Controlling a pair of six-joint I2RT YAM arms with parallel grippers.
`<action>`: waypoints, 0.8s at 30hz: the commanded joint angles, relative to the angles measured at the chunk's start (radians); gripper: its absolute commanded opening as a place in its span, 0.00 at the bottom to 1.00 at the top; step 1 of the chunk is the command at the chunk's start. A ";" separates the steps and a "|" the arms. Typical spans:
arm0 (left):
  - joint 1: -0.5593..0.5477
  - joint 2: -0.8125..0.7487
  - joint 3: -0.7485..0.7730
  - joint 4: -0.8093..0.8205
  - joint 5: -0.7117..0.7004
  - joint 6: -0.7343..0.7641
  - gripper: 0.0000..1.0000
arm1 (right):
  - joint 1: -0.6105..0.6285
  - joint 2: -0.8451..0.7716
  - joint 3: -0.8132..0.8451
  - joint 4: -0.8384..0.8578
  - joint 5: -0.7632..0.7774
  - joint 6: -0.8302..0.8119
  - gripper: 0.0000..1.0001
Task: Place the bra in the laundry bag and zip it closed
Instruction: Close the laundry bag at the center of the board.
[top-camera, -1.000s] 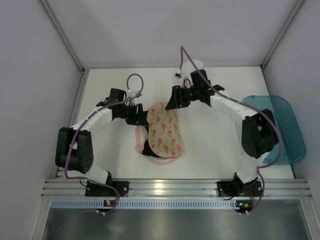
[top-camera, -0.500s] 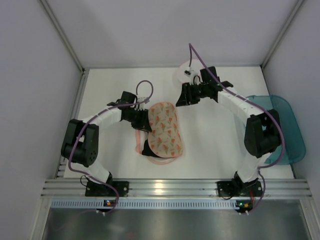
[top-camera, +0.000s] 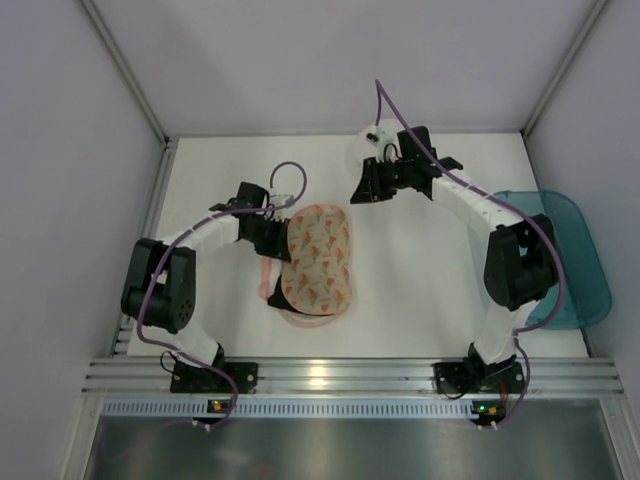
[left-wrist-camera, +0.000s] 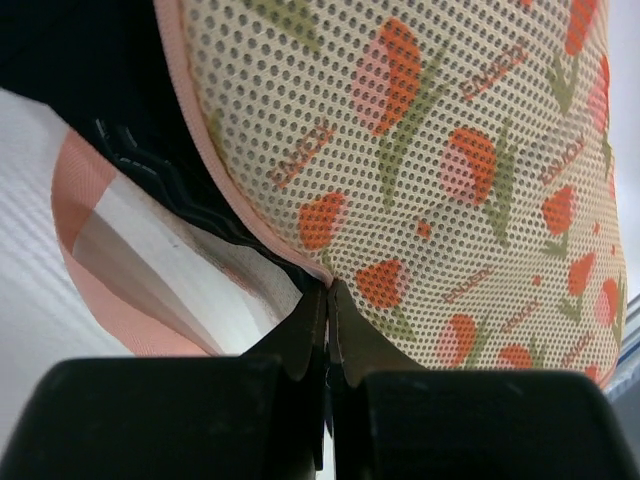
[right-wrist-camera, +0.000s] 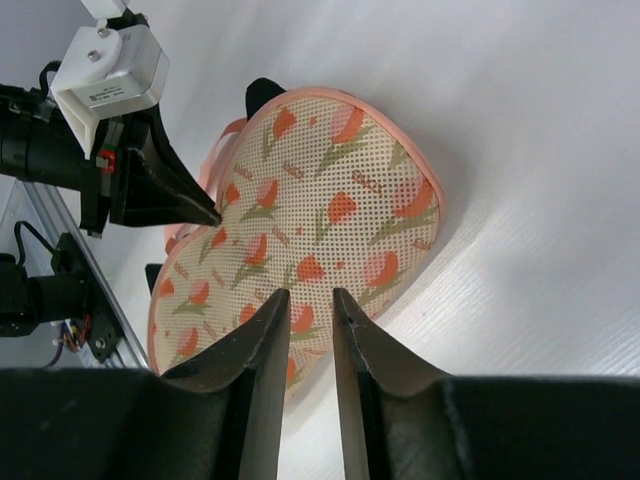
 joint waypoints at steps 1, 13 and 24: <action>0.019 -0.018 -0.002 -0.018 -0.031 0.071 0.00 | 0.014 -0.004 0.004 0.037 -0.019 -0.016 0.24; 0.061 0.182 0.006 -0.020 -0.065 0.104 0.00 | 0.129 0.025 -0.119 0.217 -0.127 0.039 0.00; 0.087 0.168 0.020 -0.011 0.030 0.094 0.02 | 0.292 0.219 -0.222 0.399 -0.112 0.109 0.00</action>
